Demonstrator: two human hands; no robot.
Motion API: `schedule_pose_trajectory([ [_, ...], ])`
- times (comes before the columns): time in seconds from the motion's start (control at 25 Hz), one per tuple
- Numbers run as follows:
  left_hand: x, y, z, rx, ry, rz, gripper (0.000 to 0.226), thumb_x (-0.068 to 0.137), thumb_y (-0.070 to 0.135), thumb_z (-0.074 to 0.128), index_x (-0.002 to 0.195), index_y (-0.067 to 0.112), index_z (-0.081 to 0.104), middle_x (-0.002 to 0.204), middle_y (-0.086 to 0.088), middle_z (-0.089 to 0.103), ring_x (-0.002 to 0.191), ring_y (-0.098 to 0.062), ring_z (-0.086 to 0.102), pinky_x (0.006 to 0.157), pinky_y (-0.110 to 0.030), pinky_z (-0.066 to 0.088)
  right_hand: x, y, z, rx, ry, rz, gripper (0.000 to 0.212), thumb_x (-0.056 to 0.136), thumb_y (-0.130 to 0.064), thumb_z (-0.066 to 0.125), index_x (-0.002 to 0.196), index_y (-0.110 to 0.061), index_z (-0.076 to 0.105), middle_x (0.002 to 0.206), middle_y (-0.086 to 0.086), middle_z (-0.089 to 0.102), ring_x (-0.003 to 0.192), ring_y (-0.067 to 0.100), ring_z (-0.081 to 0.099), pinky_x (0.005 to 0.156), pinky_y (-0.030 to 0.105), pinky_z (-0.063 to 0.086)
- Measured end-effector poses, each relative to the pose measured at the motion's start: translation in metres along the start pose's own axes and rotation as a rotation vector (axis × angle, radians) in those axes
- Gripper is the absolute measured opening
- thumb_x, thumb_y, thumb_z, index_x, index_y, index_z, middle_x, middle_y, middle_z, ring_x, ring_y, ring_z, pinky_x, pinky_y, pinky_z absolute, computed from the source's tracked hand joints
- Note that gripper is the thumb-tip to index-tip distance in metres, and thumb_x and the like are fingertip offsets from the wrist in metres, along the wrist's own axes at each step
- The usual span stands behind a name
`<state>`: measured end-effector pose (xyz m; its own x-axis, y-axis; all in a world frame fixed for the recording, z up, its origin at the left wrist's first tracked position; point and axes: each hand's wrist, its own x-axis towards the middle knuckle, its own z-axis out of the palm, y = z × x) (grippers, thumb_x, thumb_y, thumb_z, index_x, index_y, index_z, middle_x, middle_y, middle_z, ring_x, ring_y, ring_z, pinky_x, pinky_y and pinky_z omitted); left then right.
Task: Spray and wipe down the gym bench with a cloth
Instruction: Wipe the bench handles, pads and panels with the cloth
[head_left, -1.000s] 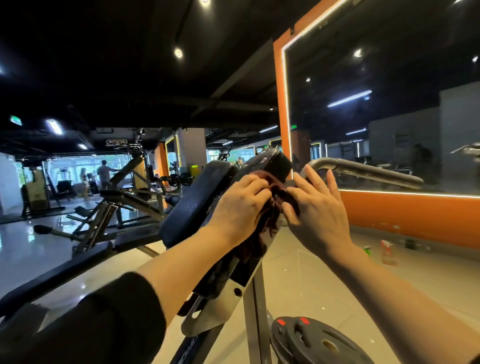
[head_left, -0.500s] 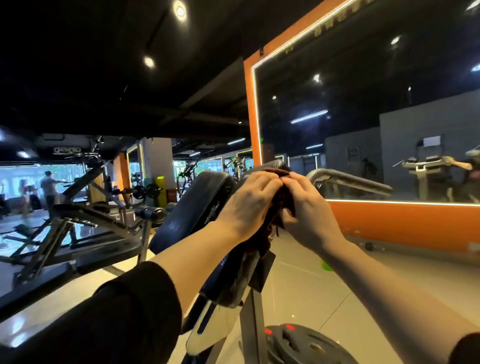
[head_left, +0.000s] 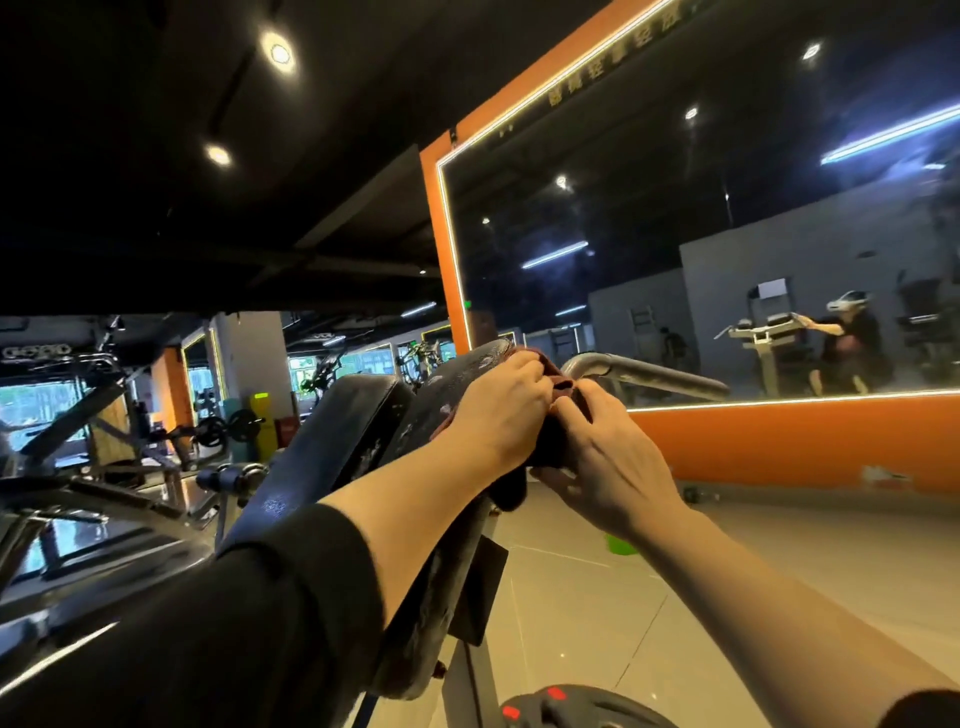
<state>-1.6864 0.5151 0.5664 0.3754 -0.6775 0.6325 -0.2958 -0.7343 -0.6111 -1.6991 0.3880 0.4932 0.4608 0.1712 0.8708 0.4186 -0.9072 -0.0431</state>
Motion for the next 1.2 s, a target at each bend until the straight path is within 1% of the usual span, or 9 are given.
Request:
schedule_pose_trajectory([
  [0.16,-0.011,-0.019,0.002,-0.03,-0.071,0.111,0.034,0.094,0.025,0.051,0.125,0.011,0.056,0.128,-0.003,0.055,0.126,-0.018,0.042,0.106,-0.027,0.039,0.004,0.0,-0.008,-0.024,-0.044,-0.052,0.082,0.078,-0.047,0.072,0.142,-0.018,0.029,0.12,0.007,0.049,0.099,0.02,0.047,0.083,0.027,0.046],
  [0.32,0.02,-0.023,0.008,0.018,0.022,-0.075,0.03,0.099,0.022,0.043,0.123,0.01,0.057,0.128,-0.005,0.054,0.126,-0.02,0.04,0.105,-0.031,0.041,0.009,-0.002,-0.011,-0.05,-0.082,-0.033,0.096,0.08,-0.049,0.068,0.15,-0.011,0.014,0.12,0.004,0.045,0.098,0.015,0.042,0.085,0.025,0.043],
  [0.4,0.022,-0.016,0.01,0.028,0.037,-0.089,0.032,0.1,0.025,0.041,0.124,0.012,0.058,0.131,-0.003,0.055,0.129,-0.02,0.039,0.111,-0.03,0.032,0.008,-0.002,-0.013,-0.033,-0.074,-0.038,0.09,0.079,-0.048,0.069,0.146,-0.01,0.023,0.119,0.004,0.047,0.098,0.015,0.044,0.084,0.025,0.044],
  [0.6,-0.009,-0.026,-0.007,0.029,-0.116,0.229,0.037,0.087,0.03,0.06,0.121,0.014,0.064,0.125,-0.001,0.062,0.123,-0.019,0.05,0.113,-0.025,0.024,0.008,-0.003,-0.014,-0.051,-0.031,-0.076,0.059,0.075,-0.048,0.072,0.117,-0.016,0.047,0.107,0.003,0.053,0.089,0.015,0.046,0.077,0.022,0.045],
  [0.68,-0.001,-0.032,-0.004,0.138,-0.15,0.196,0.039,0.091,0.028,0.054,0.127,0.013,0.059,0.133,-0.005,0.057,0.128,-0.022,0.046,0.113,-0.032,0.029,0.009,-0.003,-0.014,-0.026,-0.022,-0.077,0.055,0.075,-0.048,0.072,0.113,-0.016,0.047,0.106,0.001,0.052,0.087,0.014,0.044,0.074,0.02,0.043],
  [0.8,0.016,-0.022,0.002,0.154,-0.068,-0.032,0.038,0.096,0.028,0.046,0.129,0.014,0.056,0.137,-0.005,0.053,0.134,-0.023,0.038,0.114,-0.035,0.024,0.01,-0.002,-0.015,0.008,-0.022,-0.071,0.052,0.076,-0.048,0.071,0.111,-0.019,0.045,0.105,-0.001,0.049,0.086,0.012,0.04,0.07,0.018,0.035],
  [0.96,-0.018,-0.017,-0.01,0.062,-0.118,0.106,0.046,0.088,0.037,0.042,0.122,0.016,0.064,0.125,-0.002,0.063,0.123,-0.02,0.051,0.114,-0.029,0.025,0.01,0.0,-0.015,0.044,0.022,-0.093,0.054,0.074,-0.049,0.071,0.111,-0.017,0.047,0.105,0.0,0.05,0.086,0.013,0.04,0.073,0.02,0.039],
  [1.08,-0.036,-0.028,-0.016,0.168,-0.117,0.236,0.048,0.088,0.032,0.037,0.123,0.013,0.064,0.123,-0.004,0.065,0.118,-0.022,0.057,0.11,-0.033,0.034,0.011,0.001,-0.012,0.067,0.052,-0.09,0.055,0.073,-0.051,0.071,0.11,-0.017,0.049,0.102,0.0,0.051,0.084,0.012,0.042,0.074,0.021,0.044],
  [1.2,-0.008,-0.026,-0.007,0.21,-0.107,0.138,0.044,0.091,0.02,0.04,0.129,0.006,0.058,0.132,-0.013,0.059,0.125,-0.027,0.052,0.111,-0.035,0.034,0.012,0.001,-0.011,0.054,0.064,-0.084,0.056,0.069,-0.055,0.072,0.103,-0.015,0.052,0.095,0.001,0.053,0.077,0.012,0.042,0.066,0.02,0.042],
])
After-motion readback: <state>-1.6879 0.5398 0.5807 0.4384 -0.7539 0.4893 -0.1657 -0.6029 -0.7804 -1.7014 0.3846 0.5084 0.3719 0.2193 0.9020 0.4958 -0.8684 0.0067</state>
